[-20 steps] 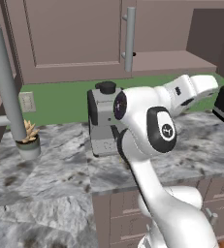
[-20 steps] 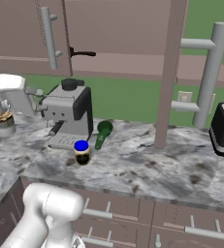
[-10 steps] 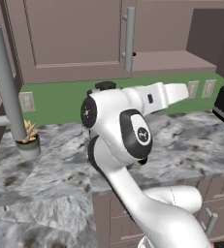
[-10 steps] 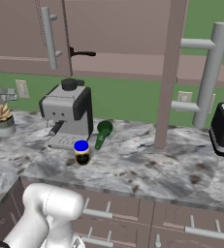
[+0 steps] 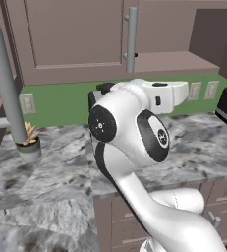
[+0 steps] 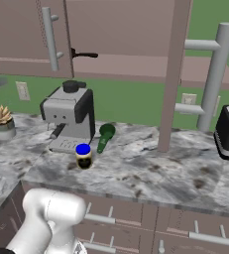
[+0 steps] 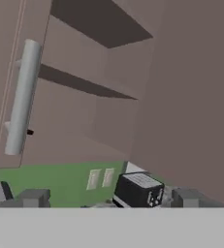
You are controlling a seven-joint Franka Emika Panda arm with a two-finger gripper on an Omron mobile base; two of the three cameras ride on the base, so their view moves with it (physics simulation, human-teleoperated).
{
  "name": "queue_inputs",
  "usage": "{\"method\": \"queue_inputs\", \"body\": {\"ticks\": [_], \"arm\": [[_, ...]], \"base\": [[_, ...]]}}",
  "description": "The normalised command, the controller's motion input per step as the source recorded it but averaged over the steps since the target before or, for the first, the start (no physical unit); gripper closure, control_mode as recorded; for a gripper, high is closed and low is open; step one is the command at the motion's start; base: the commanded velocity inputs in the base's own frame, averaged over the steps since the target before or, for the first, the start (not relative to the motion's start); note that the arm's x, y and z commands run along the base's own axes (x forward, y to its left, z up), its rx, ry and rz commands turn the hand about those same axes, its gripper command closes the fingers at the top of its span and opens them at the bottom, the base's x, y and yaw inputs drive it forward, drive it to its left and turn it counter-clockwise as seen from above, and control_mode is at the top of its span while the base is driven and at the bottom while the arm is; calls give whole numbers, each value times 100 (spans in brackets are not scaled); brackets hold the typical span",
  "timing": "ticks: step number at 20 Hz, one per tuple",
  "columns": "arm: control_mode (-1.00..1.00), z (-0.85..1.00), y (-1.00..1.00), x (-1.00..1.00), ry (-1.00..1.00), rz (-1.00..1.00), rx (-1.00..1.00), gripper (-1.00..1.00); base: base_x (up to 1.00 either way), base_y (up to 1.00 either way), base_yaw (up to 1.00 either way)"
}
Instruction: Pick the pan from the cabinet and place it on the stove. Then turn on the stove burner for the pan.
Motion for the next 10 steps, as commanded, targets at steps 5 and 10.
{"method": "queue_inputs", "body": {"ticks": [5, 10], "arm": [[-100, 8, -7, 29, -35, 24, 4, -100], [-100, 4, -10, 36, -16, 15, 5, -100]], "base": [[0, 0, 0], [0, 0, 0]]}}
